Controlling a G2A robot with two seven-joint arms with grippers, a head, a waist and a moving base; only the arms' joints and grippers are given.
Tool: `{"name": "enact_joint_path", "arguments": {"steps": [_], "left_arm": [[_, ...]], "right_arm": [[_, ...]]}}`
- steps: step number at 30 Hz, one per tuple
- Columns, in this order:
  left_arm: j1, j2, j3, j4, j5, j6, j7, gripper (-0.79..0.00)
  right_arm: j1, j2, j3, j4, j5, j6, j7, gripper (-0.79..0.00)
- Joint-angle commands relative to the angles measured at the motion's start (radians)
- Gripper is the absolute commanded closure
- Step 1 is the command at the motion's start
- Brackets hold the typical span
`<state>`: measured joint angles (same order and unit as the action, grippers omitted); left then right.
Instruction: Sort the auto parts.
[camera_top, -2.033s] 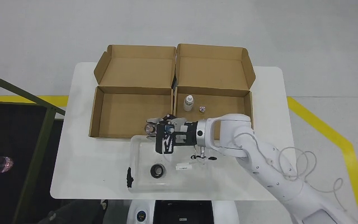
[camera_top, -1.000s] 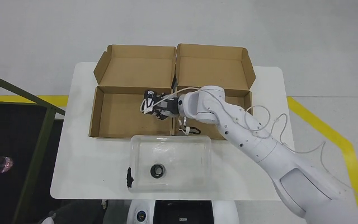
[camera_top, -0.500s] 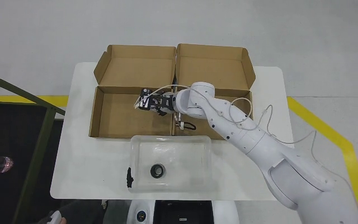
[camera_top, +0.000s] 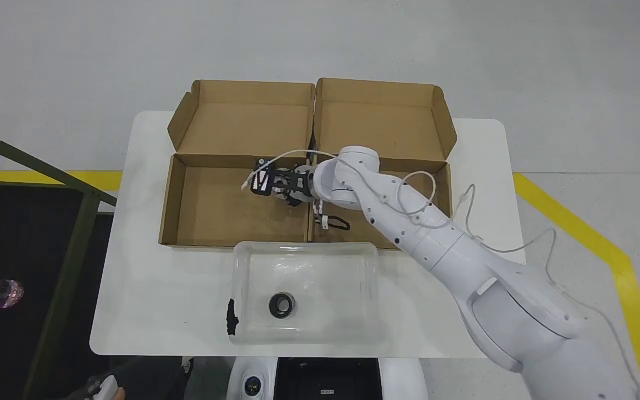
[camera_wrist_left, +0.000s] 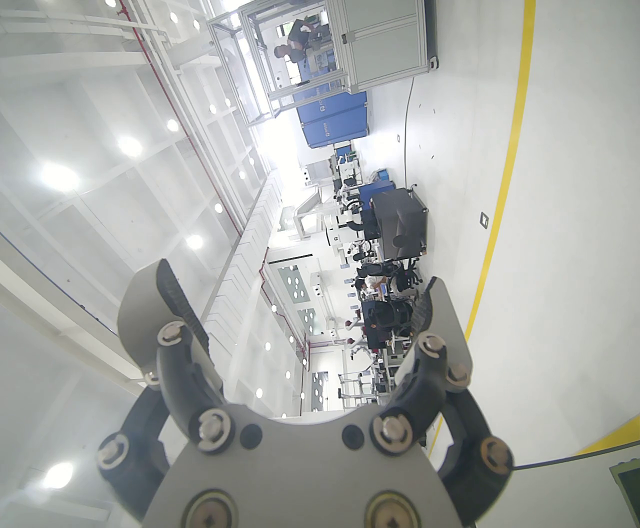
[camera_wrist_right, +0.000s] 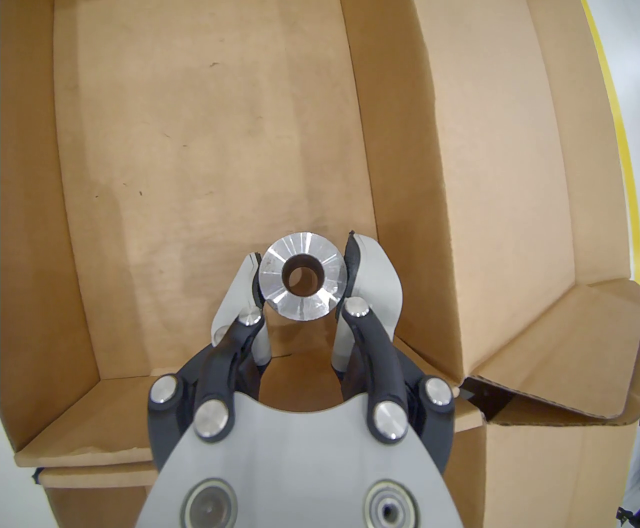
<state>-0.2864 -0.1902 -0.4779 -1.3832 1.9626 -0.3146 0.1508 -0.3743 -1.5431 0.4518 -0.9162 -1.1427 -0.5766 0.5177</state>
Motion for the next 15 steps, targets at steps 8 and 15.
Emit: {"name": "enact_joint_path", "arguments": {"steps": [8,15], "left_arm": [[0.0,0.0,0.0,0.0,0.0,0.0,0.0,-0.785],[0.0,0.0,0.0,0.0,0.0,0.0,0.0,-0.785]], "right_arm": [[0.004,-0.019,0.004,0.024,-0.03,-0.008,0.004,-0.323],[-0.002,-0.024,0.019,0.013,-0.048,-0.014,0.0,-0.348]]}}
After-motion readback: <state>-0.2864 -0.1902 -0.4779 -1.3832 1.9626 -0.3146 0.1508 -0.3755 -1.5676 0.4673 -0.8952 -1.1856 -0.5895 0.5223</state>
